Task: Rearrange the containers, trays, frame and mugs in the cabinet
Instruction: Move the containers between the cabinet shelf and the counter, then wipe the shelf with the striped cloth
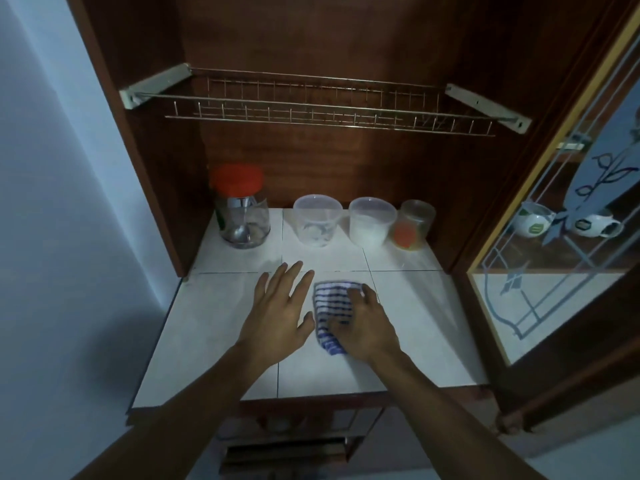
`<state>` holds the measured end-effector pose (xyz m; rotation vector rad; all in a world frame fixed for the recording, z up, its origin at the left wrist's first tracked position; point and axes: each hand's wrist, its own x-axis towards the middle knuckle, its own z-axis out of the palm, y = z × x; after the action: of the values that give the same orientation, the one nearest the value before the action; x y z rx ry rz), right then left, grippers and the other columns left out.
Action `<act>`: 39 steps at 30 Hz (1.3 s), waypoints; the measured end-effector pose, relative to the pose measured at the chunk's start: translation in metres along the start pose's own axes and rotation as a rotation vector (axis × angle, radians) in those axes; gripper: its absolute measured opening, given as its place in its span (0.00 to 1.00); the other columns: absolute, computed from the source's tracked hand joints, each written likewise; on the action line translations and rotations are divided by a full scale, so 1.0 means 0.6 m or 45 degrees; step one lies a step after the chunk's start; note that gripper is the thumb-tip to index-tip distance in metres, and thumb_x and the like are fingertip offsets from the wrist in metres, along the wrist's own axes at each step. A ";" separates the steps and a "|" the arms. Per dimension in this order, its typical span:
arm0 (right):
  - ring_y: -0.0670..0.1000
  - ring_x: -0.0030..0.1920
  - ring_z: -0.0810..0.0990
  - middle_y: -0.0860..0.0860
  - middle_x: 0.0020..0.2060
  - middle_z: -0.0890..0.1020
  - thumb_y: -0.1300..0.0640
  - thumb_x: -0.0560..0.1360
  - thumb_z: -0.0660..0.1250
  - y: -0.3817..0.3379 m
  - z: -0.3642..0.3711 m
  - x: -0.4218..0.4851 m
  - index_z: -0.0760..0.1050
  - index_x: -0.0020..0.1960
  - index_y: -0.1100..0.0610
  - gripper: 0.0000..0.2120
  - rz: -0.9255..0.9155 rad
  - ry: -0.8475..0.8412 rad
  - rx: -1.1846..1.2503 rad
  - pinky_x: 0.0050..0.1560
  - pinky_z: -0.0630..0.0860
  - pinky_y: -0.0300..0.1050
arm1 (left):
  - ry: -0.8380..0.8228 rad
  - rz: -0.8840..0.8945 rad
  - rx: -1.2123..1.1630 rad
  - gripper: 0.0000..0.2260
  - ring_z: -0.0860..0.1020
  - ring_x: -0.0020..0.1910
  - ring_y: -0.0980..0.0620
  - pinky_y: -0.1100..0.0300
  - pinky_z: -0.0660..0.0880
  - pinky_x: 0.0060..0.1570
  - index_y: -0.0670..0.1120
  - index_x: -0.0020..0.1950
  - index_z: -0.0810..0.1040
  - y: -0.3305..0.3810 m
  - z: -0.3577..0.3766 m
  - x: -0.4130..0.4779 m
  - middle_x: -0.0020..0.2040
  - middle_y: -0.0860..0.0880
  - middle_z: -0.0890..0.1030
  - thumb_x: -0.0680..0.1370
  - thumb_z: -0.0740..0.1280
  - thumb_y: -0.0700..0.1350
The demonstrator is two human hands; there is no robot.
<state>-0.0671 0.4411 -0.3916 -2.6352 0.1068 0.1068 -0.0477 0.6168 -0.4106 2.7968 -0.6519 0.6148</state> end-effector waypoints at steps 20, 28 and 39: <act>0.59 0.66 0.72 0.56 0.66 0.73 0.41 0.68 0.75 0.014 0.020 0.038 0.64 0.69 0.58 0.38 0.512 -0.011 0.224 0.66 0.68 0.54 | -0.075 -0.138 -0.055 0.28 0.70 0.70 0.38 0.37 0.67 0.65 0.43 0.71 0.71 0.036 -0.007 -0.025 0.71 0.41 0.71 0.74 0.61 0.56; 0.56 0.52 0.79 0.52 0.53 0.81 0.58 0.70 0.70 0.025 0.021 0.041 0.74 0.52 0.51 0.12 0.406 0.038 0.483 0.59 0.76 0.56 | -0.047 -0.105 -0.053 0.29 0.71 0.68 0.38 0.35 0.69 0.62 0.43 0.70 0.72 0.046 -0.019 -0.017 0.70 0.40 0.72 0.75 0.56 0.58; 0.55 0.48 0.84 0.53 0.48 0.85 0.60 0.67 0.68 0.087 -0.015 0.050 0.78 0.52 0.53 0.14 0.190 -0.095 0.845 0.54 0.81 0.57 | 0.079 -0.017 -0.087 0.25 0.73 0.67 0.40 0.39 0.68 0.65 0.42 0.68 0.73 0.071 -0.028 0.001 0.69 0.41 0.74 0.73 0.65 0.50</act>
<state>-0.0419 0.3897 -0.4117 -1.9569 0.2640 0.1846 -0.0728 0.5837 -0.3907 2.7051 -0.6288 0.6614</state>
